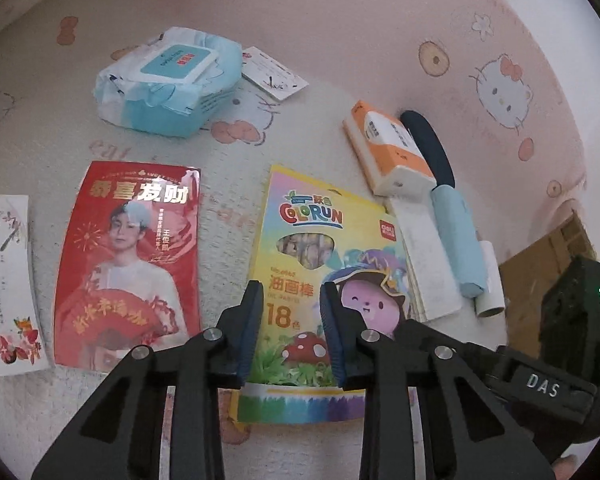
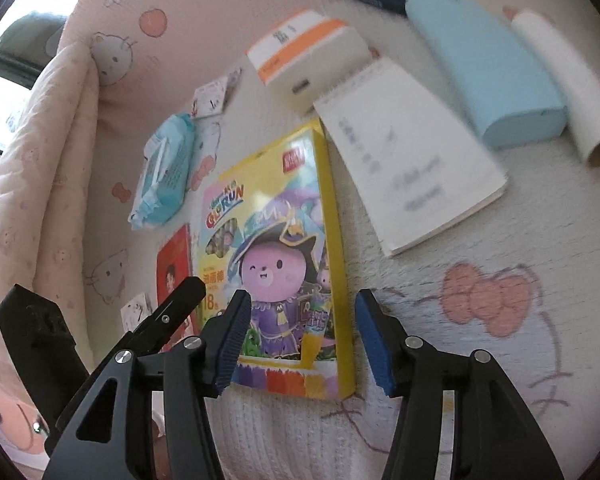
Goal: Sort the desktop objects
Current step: 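Lower the right gripper over the pastel box and close on its edge, then lift the yellow pastel box upright with the right gripper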
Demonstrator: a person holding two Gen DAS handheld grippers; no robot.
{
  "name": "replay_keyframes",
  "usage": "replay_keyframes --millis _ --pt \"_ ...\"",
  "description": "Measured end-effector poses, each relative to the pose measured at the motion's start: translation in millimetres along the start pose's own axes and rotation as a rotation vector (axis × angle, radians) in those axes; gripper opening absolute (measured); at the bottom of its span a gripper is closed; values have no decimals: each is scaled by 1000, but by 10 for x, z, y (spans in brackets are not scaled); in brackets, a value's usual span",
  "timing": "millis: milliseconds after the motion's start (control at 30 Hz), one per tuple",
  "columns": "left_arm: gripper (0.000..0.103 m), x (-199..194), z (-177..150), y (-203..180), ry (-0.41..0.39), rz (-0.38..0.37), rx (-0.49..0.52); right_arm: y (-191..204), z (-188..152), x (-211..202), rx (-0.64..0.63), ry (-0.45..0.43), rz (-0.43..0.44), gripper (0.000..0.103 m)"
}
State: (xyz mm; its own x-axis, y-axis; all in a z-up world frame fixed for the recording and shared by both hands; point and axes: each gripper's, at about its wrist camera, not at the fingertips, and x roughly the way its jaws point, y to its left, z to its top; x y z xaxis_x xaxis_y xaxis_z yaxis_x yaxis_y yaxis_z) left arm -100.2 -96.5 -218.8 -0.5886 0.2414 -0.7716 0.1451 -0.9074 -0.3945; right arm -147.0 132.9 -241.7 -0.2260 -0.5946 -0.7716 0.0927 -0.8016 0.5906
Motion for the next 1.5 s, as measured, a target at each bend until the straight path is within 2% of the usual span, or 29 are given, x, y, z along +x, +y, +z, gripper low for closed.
replay_keyframes --millis 333,367,467,700,900,1000,1067,1100,1400,1500 --pt "35 -1 8 -29 33 -1 12 -47 -19 -3 8 -8 30 54" --pt "36 3 17 -31 34 -4 16 -43 -26 -12 5 -8 27 54" --pt "50 34 73 -29 37 -5 18 -31 -44 -30 -4 -10 19 54" --pt "51 314 344 67 98 -51 -42 43 35 -5 -40 -20 -9 54" --pt "53 447 359 79 148 -57 -7 47 153 91 -34 -27 -6 56" --pt "52 407 306 46 169 -30 -17 96 142 104 -71 -21 -38 55" --pt "52 361 237 34 172 -8 -15 153 117 107 -107 -14 -91 43" --pt "50 329 184 28 172 4 -10 174 90 102 -126 -5 -117 40" --pt "49 61 -253 36 164 -36 45 67 -319 -91 -129 33 -121 38" --pt "50 37 -294 34 153 -44 60 23 -382 -127 -129 28 -106 38"
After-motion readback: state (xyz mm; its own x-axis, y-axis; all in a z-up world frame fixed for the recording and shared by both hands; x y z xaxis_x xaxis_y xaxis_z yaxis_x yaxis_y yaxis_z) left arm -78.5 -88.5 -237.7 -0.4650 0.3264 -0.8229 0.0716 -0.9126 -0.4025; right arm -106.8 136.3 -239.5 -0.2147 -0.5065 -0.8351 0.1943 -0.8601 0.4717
